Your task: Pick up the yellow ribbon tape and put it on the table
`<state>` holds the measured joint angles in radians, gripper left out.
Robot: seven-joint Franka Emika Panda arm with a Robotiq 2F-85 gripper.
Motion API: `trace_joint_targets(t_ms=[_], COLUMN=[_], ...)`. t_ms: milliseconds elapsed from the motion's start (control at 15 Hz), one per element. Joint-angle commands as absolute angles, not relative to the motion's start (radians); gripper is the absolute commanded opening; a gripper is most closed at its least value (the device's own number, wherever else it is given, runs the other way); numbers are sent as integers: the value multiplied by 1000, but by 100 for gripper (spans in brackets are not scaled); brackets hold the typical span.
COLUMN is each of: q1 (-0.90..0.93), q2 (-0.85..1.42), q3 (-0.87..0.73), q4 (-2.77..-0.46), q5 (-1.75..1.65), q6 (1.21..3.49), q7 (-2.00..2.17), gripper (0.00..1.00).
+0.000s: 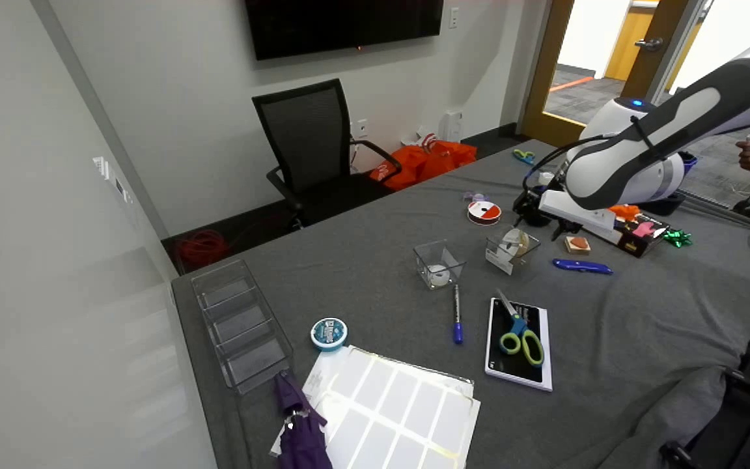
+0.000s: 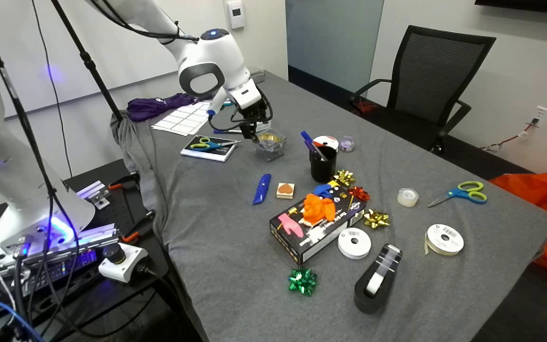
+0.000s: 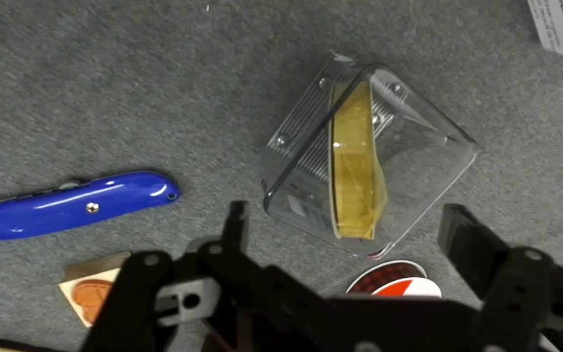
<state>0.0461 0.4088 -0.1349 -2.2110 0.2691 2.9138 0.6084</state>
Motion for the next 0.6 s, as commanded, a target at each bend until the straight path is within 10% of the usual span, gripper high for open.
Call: trace_joint_targets(t_ms=[0,67,533], q1=[79,83,90], q2=[469,479,519], q3=[-164,-168,-176], q4=[-2155,-2144,-2108], q5=[262,261,264], q6=[2931,2930,2936], q7=[656,663,682], gripper=[98,73,39])
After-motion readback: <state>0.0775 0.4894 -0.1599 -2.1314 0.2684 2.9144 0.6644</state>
